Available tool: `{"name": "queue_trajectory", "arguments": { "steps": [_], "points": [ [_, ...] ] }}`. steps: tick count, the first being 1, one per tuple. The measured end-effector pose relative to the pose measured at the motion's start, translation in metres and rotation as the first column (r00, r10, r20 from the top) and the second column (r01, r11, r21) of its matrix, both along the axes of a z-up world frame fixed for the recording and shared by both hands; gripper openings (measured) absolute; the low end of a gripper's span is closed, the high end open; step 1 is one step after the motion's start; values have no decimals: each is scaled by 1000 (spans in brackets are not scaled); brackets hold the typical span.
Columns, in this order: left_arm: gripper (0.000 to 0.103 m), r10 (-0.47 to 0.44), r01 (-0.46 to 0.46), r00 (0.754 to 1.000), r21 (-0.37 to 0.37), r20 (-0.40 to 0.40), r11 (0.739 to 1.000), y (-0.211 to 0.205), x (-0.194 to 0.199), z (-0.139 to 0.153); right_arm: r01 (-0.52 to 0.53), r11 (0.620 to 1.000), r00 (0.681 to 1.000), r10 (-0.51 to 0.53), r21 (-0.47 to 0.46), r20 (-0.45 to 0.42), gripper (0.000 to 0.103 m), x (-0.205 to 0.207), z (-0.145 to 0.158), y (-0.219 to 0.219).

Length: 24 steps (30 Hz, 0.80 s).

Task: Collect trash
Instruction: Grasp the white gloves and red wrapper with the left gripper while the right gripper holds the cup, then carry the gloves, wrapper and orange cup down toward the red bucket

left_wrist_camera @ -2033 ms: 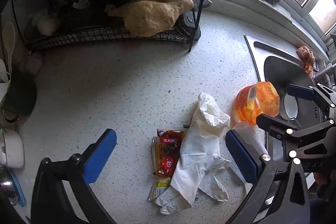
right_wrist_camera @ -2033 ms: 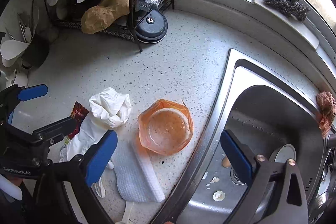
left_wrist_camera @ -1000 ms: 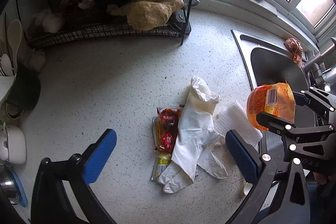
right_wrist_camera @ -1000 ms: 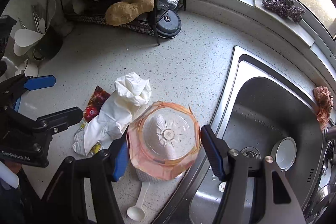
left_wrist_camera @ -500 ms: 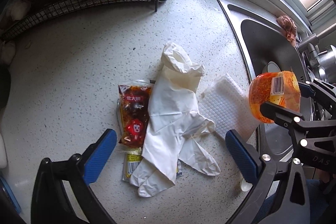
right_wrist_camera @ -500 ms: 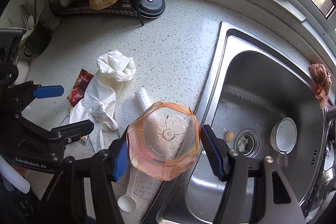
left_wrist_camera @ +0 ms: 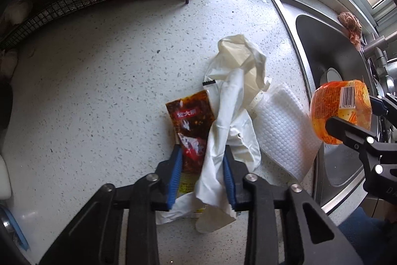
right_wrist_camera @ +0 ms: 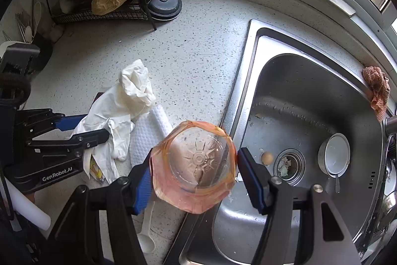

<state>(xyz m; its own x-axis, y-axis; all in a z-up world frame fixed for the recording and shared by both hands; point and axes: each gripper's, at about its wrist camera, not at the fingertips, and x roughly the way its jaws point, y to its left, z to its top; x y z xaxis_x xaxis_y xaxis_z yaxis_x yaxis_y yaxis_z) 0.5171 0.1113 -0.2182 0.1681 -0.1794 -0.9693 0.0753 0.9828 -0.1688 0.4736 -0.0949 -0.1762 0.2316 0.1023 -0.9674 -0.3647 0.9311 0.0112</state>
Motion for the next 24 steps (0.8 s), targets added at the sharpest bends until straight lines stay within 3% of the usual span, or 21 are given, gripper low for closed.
{"name": "queue_trajectory", "arguments": {
  "steps": [4,10,19,24],
  "points": [
    [17,-2,2,1000,-2,20,1000,1,-9,9,9,1000,1000,-9,9,6,61,-6,6,-1],
    [13,0,1,995,-13,98,1000,-6,-30,37,17,999,999,-18,30,47,61,-24,24,-10],
    [11,-12,21,975,-40,223,999,-22,-76,91,23,996,993,-32,84,110,61,-59,52,-30],
    [11,-12,20,971,-28,241,999,-37,-95,100,19,994,991,-33,105,127,61,-84,60,-41]
  ]
}}
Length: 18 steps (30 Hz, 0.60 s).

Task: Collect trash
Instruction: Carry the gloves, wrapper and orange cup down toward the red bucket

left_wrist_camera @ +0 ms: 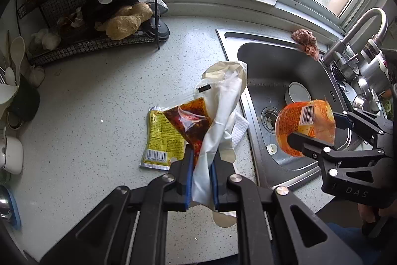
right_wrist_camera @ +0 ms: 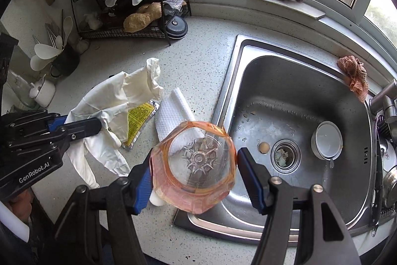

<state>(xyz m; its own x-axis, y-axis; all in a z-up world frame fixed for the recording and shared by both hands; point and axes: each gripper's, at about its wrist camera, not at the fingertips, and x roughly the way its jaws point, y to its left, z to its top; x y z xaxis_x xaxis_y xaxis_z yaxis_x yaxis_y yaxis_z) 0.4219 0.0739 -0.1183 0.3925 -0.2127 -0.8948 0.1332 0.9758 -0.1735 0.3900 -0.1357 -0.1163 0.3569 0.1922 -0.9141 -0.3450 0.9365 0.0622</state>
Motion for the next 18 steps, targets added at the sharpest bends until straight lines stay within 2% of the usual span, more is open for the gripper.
{"name": "queue_trajectory", "arguments": {
  "steps": [11,18],
  "points": [
    [11,-3,3,1000,14,30,1000,-50,-66,10,-9,1000,999,8,15,32,61,-61,10,-41],
    [11,-40,38,997,27,59,999,-100,-127,23,15,1000,998,-17,27,68,61,-124,22,-86]
  ]
}}
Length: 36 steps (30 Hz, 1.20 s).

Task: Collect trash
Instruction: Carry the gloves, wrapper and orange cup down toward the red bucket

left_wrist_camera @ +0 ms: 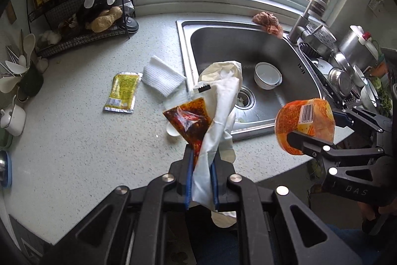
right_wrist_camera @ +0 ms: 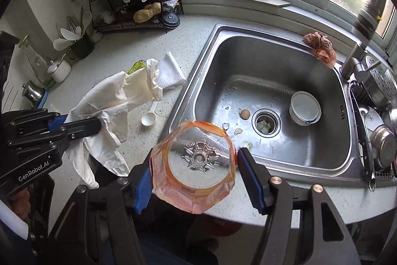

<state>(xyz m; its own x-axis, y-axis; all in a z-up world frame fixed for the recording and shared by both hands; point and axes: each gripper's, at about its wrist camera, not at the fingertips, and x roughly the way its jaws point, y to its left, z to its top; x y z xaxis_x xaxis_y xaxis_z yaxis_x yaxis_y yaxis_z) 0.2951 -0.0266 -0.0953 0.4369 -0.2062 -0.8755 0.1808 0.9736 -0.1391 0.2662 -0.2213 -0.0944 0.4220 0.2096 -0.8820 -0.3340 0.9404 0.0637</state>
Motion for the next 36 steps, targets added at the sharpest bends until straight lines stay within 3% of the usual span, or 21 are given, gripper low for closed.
{"name": "queue_trajectory", "arguments": {
  "steps": [7,12,22,31,36],
  "points": [
    [11,-62,62,998,31,5,998,-55,-60,2,36,999,999,-36,-7,17,61,-70,2,-47],
    [11,-139,139,990,1,-32,990,-90,-92,-2,98,995,995,-98,3,-13,61,-107,-1,-77],
    [11,-287,286,951,-29,-115,958,-141,-114,-27,248,969,965,-246,9,-87,61,-148,-21,-118],
    [11,-355,351,917,-58,-178,935,-160,-108,-81,331,944,932,-328,-7,-153,61,-157,-64,-131],
    [11,-366,369,909,-23,-200,929,-169,-109,-133,338,941,923,-328,14,-199,61,-153,-116,-136]
  ]
}}
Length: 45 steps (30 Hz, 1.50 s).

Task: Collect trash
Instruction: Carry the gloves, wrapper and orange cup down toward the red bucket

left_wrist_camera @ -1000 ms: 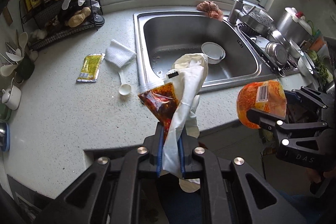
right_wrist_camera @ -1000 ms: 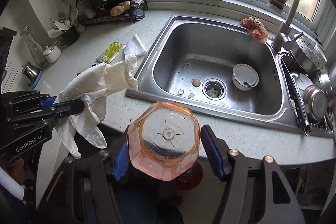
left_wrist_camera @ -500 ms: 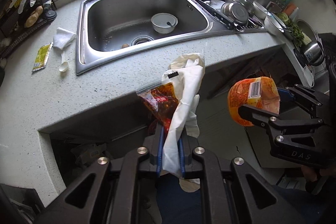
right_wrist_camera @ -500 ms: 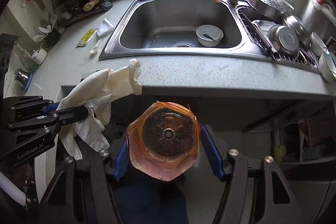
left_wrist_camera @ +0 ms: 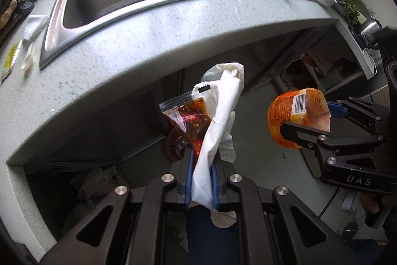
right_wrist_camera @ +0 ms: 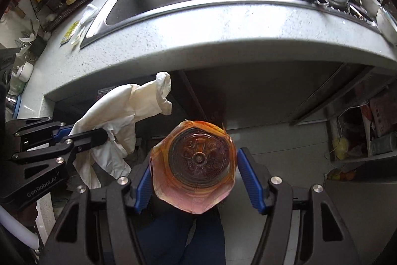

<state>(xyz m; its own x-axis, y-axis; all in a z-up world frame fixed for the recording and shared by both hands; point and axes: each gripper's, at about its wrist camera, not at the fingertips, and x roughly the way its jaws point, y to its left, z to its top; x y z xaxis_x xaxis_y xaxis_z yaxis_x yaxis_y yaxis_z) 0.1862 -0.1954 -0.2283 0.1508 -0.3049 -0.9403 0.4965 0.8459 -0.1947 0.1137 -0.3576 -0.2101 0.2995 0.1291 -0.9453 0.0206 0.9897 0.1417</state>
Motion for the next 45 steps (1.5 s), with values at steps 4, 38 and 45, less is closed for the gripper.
{"name": "queue_trajectory", "arguments": {
  "steps": [4,38,45],
  "points": [
    [11,-2,1,999,-12,-50,1000,-4,4,-55,-8,1000,999,9,9,-36,61,5,-53,-4],
    [29,-31,36,972,16,-233,999,-66,32,-320,82,997,984,-80,11,-161,61,20,-273,-52],
    [29,-14,16,979,6,-202,1000,-44,31,-302,45,999,990,-44,6,-134,61,22,-263,-46]
  ]
}}
